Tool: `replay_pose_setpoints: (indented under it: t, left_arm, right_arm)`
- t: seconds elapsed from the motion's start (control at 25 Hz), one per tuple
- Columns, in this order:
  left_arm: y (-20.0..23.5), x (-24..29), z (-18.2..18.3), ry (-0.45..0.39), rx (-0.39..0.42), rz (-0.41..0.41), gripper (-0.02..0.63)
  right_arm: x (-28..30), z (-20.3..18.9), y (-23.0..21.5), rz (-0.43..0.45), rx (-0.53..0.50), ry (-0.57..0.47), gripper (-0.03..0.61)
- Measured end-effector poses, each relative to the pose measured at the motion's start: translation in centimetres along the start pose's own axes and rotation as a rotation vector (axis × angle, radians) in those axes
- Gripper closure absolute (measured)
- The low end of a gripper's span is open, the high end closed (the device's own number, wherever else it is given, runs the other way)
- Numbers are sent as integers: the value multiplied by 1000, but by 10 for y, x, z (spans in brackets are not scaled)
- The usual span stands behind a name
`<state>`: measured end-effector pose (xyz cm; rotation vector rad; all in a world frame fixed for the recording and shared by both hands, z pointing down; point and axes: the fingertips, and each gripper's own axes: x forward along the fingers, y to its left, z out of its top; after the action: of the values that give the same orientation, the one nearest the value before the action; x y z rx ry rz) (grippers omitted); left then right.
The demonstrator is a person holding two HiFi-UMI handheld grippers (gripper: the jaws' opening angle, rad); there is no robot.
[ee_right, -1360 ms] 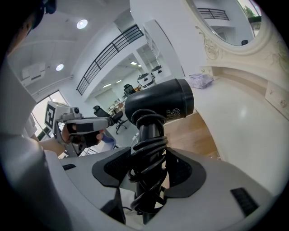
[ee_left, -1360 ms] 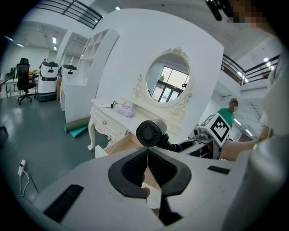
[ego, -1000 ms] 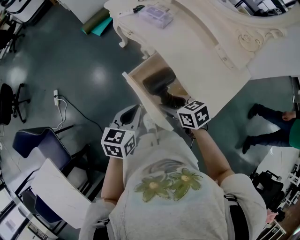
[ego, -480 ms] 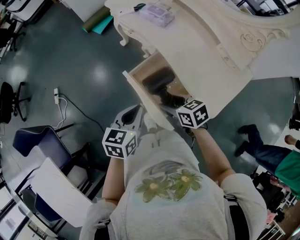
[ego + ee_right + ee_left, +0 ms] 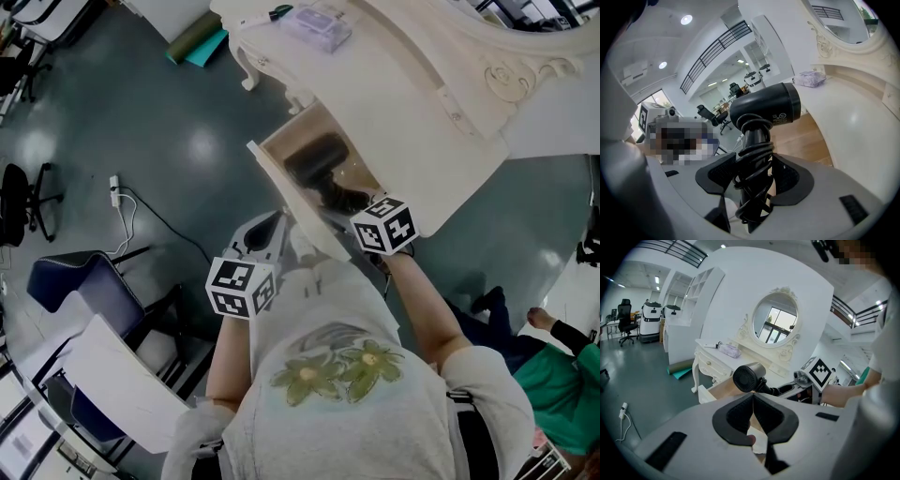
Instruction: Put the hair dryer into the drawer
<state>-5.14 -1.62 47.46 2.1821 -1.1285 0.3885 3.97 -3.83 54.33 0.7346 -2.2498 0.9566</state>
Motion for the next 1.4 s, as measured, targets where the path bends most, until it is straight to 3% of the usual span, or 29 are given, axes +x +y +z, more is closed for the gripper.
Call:
replay_pose_setpoints:
  t: [1.4]
  left_arm:
    - [22, -2, -16, 31, -45, 19, 603]
  right_arm:
    - [36, -11, -18, -10, 31, 59, 347]
